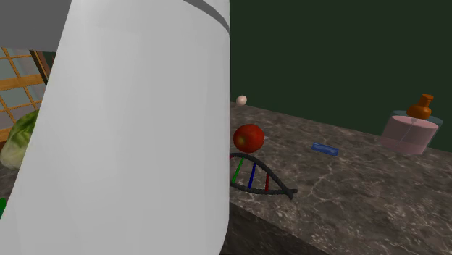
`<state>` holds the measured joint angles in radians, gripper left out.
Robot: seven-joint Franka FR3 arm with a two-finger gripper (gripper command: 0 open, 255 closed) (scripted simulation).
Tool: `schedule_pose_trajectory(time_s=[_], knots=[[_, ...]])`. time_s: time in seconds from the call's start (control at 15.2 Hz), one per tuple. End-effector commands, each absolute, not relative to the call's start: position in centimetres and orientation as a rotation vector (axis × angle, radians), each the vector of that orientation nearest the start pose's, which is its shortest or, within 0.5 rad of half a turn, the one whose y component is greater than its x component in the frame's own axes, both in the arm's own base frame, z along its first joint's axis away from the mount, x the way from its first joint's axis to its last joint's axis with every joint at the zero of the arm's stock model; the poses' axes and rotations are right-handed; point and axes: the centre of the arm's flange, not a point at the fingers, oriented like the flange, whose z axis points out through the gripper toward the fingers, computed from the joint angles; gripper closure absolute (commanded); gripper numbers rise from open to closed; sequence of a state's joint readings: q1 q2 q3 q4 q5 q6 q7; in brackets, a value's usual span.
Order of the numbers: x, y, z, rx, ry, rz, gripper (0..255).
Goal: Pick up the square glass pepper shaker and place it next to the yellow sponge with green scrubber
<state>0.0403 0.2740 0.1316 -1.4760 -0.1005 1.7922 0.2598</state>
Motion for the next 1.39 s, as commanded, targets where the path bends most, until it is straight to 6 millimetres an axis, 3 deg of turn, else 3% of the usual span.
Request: schedule_pose_trajectory(time_s=[0.0,1.32], knots=[[63.3,11.0,52.7,-3.190,0.117,-0.091,255],[49.7,33.7,52.8,-3.190,0.117,-0.091,255]])
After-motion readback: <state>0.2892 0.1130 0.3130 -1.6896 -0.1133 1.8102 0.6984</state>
